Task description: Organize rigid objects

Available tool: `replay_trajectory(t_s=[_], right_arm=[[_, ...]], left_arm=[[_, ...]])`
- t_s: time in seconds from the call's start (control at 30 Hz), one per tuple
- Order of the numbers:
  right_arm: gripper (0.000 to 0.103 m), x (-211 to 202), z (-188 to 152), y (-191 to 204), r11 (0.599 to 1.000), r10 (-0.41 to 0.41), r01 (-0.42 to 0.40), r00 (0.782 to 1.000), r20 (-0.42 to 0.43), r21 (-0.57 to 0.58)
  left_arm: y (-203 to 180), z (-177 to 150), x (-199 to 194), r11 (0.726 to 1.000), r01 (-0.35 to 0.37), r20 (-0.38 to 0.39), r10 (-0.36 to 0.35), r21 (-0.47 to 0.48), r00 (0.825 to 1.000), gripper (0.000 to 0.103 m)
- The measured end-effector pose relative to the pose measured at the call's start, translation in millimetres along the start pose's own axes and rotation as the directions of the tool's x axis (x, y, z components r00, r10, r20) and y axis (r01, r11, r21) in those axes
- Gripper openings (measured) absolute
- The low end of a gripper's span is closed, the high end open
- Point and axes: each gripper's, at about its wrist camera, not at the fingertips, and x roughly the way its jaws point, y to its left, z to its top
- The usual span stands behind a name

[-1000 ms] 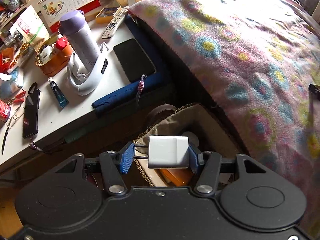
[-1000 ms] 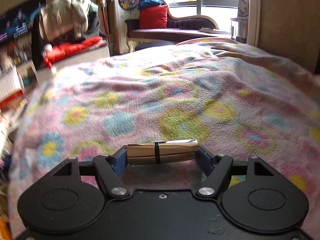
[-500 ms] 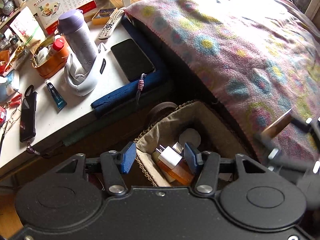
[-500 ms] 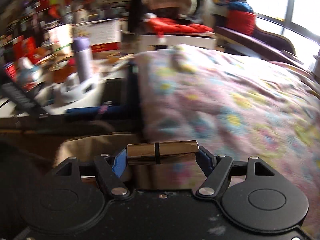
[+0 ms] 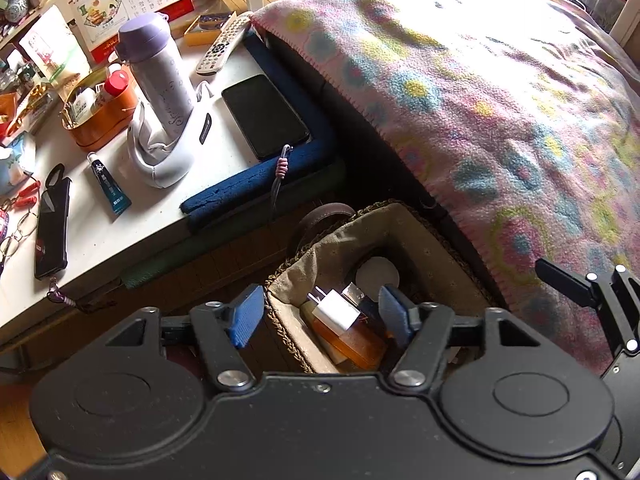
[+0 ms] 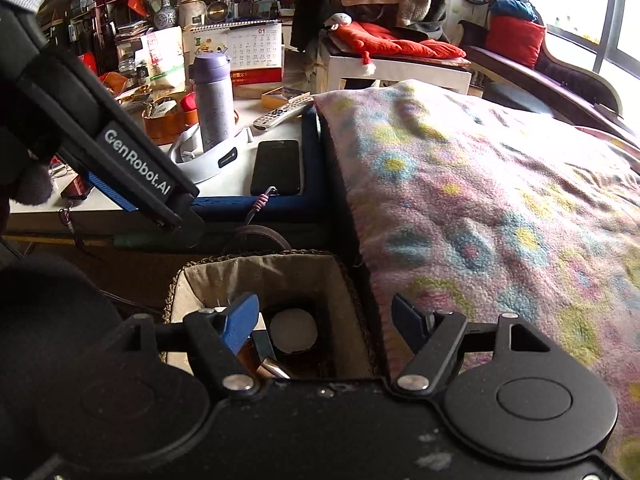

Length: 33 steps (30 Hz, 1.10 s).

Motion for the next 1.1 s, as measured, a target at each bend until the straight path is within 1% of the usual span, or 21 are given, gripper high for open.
replay_trajectory(t_s=[0.03, 0.1, 0.23, 0.3, 0.47, 0.53, 0.57, 0.6, 0.67, 0.73, 0.93, 1.1], right_arm=[[0.073, 0.0, 0.4, -1.4, 1.000, -0.002, 0.002, 1.000, 0.001, 0.007], [0.074, -1.6, 0.0, -2.9, 1.000, -0.003, 0.003, 1.000, -0.003, 0.016], [0.077, -0.7, 1.6, -2.8, 0.999, -0.005, 0.007, 0.999, -0.039, 0.036], [0.083, 0.5, 2.9, -3.4, 0.998, 0.003, 0.001, 0.998, -0.069, 0.055], [0.084, 3.4, 4.8, -5.4, 0.994, 0.014, 0.003, 0.989, -0.146, 0.111], [0.093, 4.4, 3.2, -5.4, 0.992, 0.004, 0.019, 0.985, -0.175, 0.126], [0.097, 4.6, 3.2, -5.3, 0.991, -0.002, 0.028, 0.982, -0.188, 0.133], [0.097, 4.4, 2.9, -5.7, 0.989, -0.007, 0.035, 0.981, -0.196, 0.141], [0.098, 4.0, 2.4, -7.1, 0.987, -0.005, 0.038, 0.978, -0.206, 0.157], [0.102, 4.1, 2.4, -10.0, 0.983, -0.006, 0.047, 0.975, -0.222, 0.179], [0.102, 7.9, 4.1, -14.4, 0.974, -0.037, 0.104, 0.951, -0.306, 0.203], [0.102, 13.7, 3.7, -16.1, 0.970, -0.048, 0.135, 0.924, -0.379, 0.204]], left_arm=[[-0.7, -0.1, -0.3, 1.000, -0.006, 0.001, 0.006, 0.002, 1.000, 0.062], [-1.2, -0.3, 0.3, 1.000, -0.013, -0.001, 0.013, 0.004, 1.000, 0.067], [-0.6, 0.0, 1.6, 1.000, -0.029, -0.007, 0.029, -0.002, 1.000, 0.067], [0.2, 0.5, 3.2, 0.999, -0.036, -0.017, 0.036, -0.008, 0.999, 0.067], [0.1, -0.4, 5.6, 0.998, -0.058, -0.029, 0.058, -0.007, 0.998, 0.067], [-1.2, -0.5, 6.0, 0.998, -0.068, -0.031, 0.068, -0.003, 0.997, 0.068], [-1.7, -0.5, 6.1, 0.997, -0.073, -0.031, 0.073, 0.000, 0.997, 0.075], [-2.2, -0.2, 5.7, 0.997, -0.078, -0.029, 0.078, 0.002, 0.997, 0.080], [-3.2, -0.8, 3.6, 0.996, -0.090, -0.014, 0.090, 0.011, 0.996, 0.081], [-5.5, -1.6, 1.9, 0.994, -0.103, -0.001, 0.103, 0.026, 0.995, 0.081], [-6.2, -0.8, 5.3, 0.994, -0.102, -0.020, 0.103, 0.039, 0.994, 0.081], [-7.2, -1.7, 7.2, 0.995, -0.092, -0.034, 0.093, 0.050, 0.995, 0.081]])
